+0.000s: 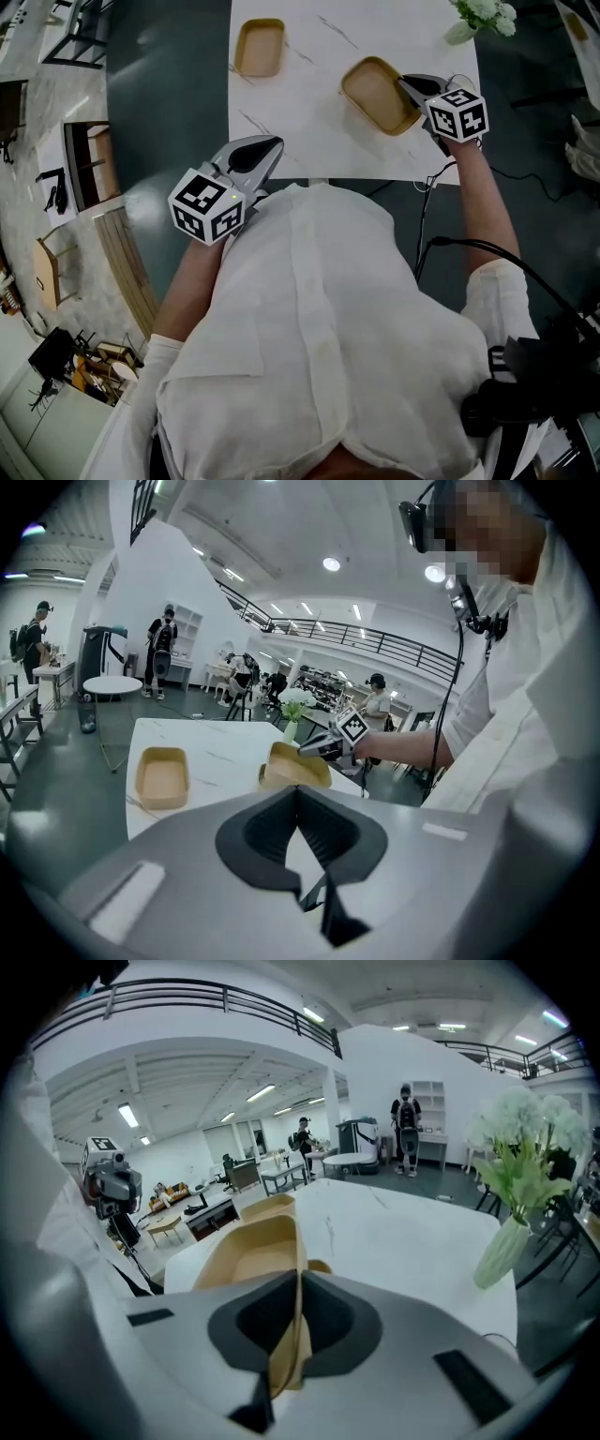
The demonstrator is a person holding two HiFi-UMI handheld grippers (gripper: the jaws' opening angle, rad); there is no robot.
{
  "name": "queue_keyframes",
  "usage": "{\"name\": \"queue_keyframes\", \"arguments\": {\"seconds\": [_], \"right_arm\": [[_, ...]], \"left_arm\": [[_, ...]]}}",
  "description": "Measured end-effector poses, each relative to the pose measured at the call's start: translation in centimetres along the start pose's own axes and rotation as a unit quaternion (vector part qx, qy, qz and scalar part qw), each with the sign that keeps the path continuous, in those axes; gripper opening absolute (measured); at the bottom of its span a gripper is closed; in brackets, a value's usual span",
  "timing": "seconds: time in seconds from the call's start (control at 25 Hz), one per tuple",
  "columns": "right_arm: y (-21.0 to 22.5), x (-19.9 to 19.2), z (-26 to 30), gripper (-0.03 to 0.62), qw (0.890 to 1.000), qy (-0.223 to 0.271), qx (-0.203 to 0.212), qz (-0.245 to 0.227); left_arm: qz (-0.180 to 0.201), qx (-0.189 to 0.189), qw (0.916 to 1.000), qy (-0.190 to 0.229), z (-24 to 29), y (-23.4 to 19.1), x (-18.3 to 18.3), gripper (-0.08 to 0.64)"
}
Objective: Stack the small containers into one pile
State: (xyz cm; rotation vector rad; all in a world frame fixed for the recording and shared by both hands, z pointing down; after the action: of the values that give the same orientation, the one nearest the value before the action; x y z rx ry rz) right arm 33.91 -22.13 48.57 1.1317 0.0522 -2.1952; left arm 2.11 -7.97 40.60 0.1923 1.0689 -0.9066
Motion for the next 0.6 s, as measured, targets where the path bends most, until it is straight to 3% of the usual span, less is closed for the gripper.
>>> {"name": "queue_keyframes", "arguments": {"seconds": [0.28, 0.6], "right_arm": [[2.6, -0.5, 0.9, 0.014, 1.0, -0.013, -0.008, 0.004], [2.7, -1.5, 2.4, 0.014, 0.999, -0.043, -0.005, -0.003]], "left_arm": [[0.001, 0.007, 1.0, -0.002, -0.6, -0.1, 0.1, 0.008], [-0.008, 0.021, 0.9997, -0.001, -2.1, -0.3, -0.3, 0.008]]}}
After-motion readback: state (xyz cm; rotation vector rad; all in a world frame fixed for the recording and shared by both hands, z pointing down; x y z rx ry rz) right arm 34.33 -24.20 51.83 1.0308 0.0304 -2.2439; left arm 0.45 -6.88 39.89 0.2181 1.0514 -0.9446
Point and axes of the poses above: the fingertips, and each gripper's own axes: z forward along the fingers, y to its right, x out of its top, the point moved 7 cm from there along -z, backward along the fingers, and after that the axes turned 8 degrees about x, right-handed, at the moved point
